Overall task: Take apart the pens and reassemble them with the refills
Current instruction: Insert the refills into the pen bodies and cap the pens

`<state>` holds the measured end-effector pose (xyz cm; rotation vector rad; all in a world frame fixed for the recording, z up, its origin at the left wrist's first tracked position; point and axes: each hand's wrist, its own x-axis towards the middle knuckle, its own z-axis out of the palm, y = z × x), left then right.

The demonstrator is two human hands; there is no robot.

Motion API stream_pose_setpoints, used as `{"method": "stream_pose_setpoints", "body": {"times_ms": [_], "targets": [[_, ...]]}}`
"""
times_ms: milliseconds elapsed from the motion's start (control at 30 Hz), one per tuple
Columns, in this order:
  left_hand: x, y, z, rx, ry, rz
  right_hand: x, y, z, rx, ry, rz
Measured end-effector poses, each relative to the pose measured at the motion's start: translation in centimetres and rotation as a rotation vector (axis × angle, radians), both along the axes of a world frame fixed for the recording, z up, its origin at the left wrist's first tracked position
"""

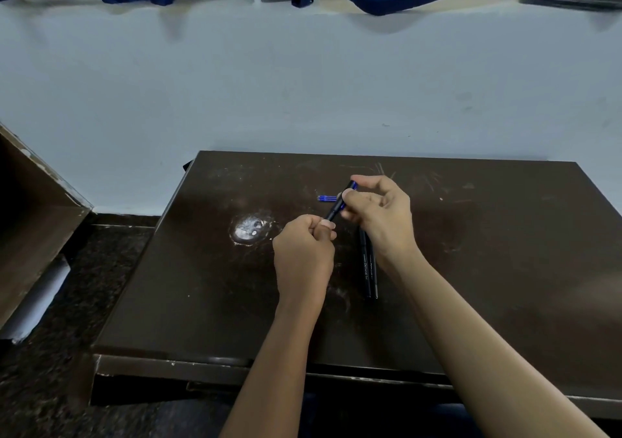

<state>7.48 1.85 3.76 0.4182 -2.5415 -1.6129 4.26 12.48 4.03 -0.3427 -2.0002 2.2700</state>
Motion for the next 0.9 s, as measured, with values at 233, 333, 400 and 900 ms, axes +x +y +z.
{"method": "stream_pose_setpoints", "body": {"times_ms": [233,333,400,900], "targets": [[0.5,0.1,-0.4,-0.070,-0.002,0.024,0.9,-0.2,-1.0,0.103,0.014,-0.019],[0.1,0.3,-0.4,-0.049,-0.045,0.009,0.0,0.1,-1.1,0.171,-0.018,-0.003],[0.1,0.7,-0.3,-0.036,-0.075,-0.014,-0.2,0.6,-0.9,0.208,-0.033,0.020],[-2.8,2.0,-4.1,-0.256,-0.440,-0.084,0.5,5.1,-5.0,0.760,-0.381,0.105]]}}
